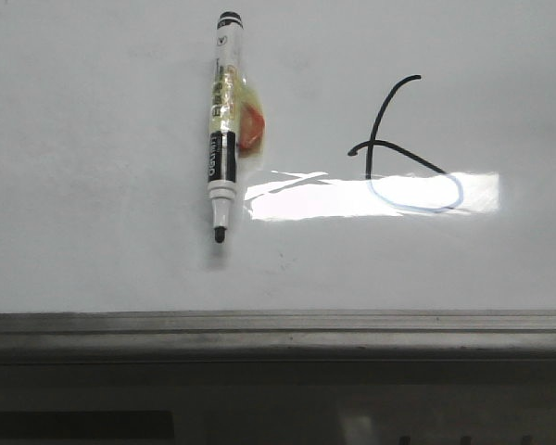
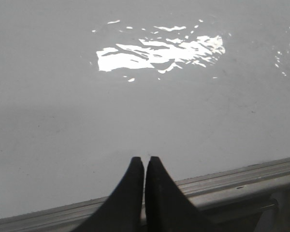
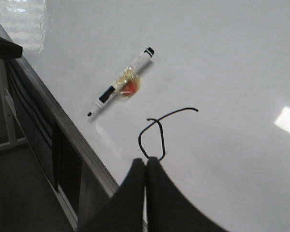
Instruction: Write number 6 on whiteboard
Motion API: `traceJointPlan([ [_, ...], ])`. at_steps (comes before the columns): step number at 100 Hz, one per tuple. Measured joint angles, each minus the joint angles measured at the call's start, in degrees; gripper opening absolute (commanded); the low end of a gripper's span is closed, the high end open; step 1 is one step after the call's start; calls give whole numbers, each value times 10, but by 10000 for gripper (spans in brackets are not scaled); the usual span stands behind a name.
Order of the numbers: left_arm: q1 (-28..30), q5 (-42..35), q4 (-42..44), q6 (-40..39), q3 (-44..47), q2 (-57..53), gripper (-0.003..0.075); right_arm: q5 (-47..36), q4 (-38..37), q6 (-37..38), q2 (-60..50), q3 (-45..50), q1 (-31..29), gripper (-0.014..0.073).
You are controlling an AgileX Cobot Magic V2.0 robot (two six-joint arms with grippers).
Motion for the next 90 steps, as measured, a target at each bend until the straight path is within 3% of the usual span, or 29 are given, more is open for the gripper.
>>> traceJointPlan([
  [18,0,0,0,0,0,0,-20,-46,3,0,0,73,-123,-53],
  [42,0,0,0,0,0,0,-20,-325,63,0,0,242,-395,-53],
  [51,0,0,0,0,0,0,-20,-387,71,0,0,299,-490,-53],
  [69,0,0,0,0,0,0,-20,-391,108,0,-16,318,-601,-53],
  [90,0,0,0,0,0,0,-20,-308,120,0,-74,318,-634,-53],
])
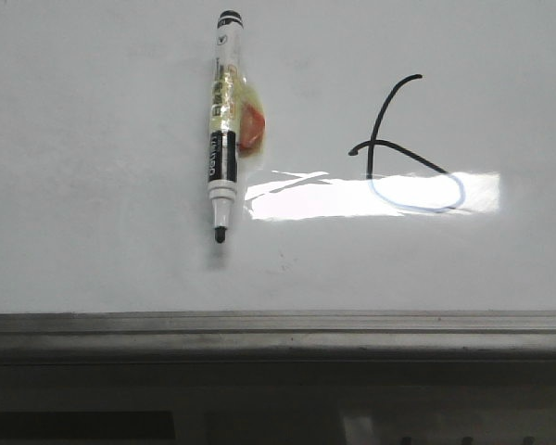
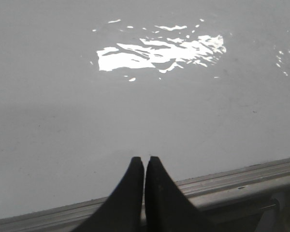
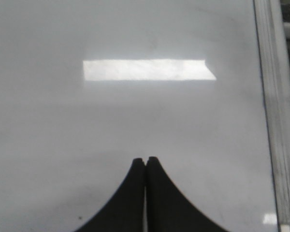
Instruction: Write number 6 on whiteboard
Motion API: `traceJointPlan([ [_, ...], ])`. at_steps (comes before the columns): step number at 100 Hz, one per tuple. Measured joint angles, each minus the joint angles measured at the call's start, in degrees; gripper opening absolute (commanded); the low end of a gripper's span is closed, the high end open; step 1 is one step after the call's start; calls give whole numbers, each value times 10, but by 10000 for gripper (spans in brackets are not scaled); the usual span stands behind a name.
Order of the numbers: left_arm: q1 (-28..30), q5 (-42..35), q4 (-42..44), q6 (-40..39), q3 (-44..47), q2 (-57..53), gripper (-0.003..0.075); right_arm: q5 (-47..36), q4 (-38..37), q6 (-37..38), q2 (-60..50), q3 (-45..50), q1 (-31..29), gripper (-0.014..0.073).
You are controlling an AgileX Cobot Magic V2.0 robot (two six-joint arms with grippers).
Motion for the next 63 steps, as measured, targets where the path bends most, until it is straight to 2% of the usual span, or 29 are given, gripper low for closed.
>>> traceJointPlan([
  [13,0,1,0,0,0,0,-20,75,1,0,-34,-1,0,-53],
  [63,0,1,0,0,0,0,-20,78,1,0,-39,-1,0,-53],
])
